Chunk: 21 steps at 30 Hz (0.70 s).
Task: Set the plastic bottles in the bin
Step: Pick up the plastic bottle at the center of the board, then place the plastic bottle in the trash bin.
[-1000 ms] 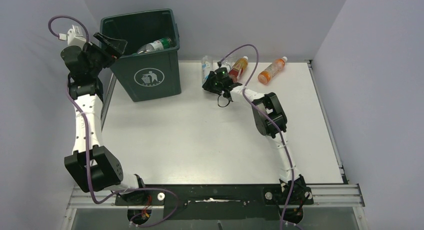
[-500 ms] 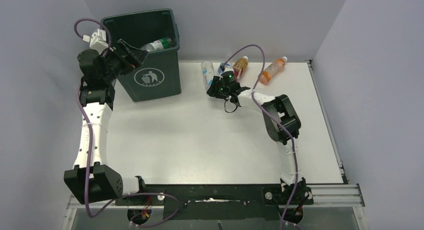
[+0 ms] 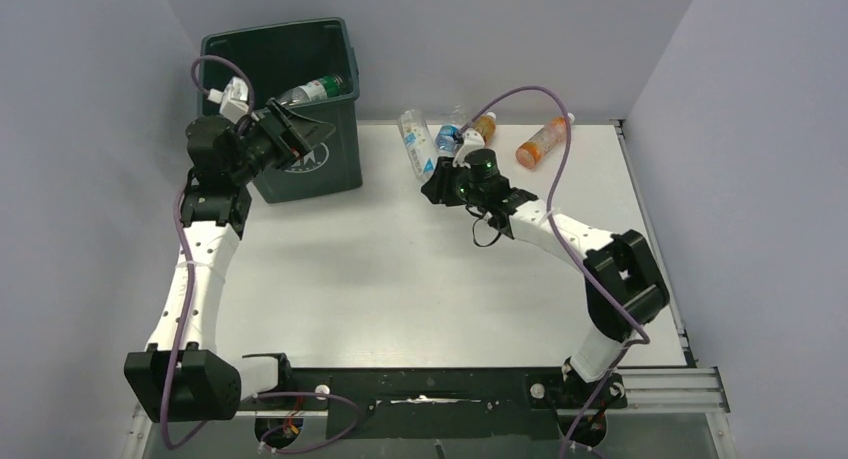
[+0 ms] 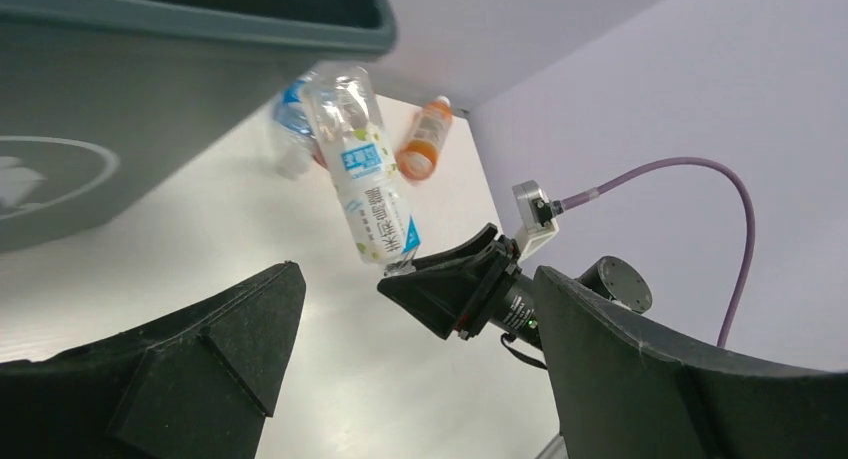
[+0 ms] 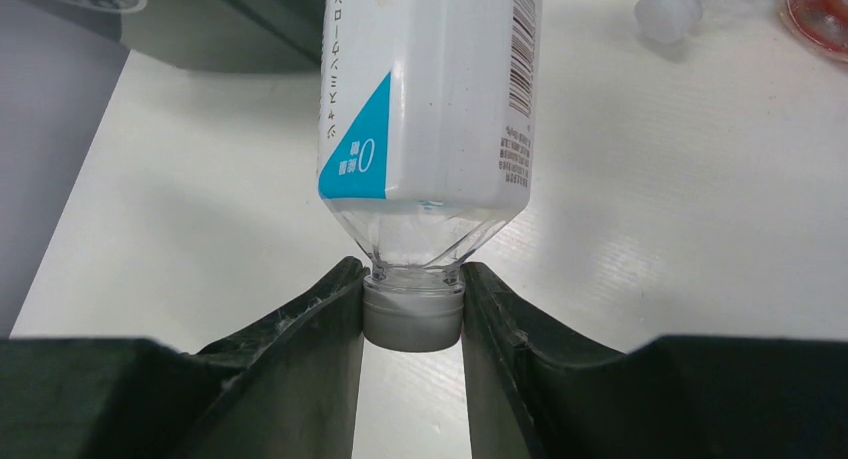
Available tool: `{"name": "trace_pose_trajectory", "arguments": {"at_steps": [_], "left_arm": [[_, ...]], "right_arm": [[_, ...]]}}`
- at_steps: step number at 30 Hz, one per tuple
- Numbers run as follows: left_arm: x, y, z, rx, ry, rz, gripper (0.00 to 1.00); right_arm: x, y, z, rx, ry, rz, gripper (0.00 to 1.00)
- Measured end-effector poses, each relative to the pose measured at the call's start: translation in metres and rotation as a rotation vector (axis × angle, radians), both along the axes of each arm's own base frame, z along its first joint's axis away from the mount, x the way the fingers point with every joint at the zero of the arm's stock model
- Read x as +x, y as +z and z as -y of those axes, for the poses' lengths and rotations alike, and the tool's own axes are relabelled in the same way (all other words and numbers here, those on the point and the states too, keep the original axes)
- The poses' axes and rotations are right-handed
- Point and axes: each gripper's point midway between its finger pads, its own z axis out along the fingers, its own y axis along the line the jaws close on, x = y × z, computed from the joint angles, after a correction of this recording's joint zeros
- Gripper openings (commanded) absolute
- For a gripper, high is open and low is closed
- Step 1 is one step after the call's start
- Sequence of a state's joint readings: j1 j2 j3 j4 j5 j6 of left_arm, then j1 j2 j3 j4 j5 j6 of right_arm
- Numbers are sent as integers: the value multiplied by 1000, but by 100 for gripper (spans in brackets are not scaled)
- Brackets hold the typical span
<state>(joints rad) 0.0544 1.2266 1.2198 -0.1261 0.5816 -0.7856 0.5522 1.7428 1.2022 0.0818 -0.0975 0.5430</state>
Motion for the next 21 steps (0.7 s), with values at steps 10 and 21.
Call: {"name": "trace_pose_trajectory", "arguments": {"at_steps": [10,21], "left_arm": [[-34,5,101,-19,-216,6,86],[-40,-7,174,-63,-307,-22,86]], "right_arm": [[-60,43,33,4,12,75,22],[-97,109,63,48,-10,211,23]]}}
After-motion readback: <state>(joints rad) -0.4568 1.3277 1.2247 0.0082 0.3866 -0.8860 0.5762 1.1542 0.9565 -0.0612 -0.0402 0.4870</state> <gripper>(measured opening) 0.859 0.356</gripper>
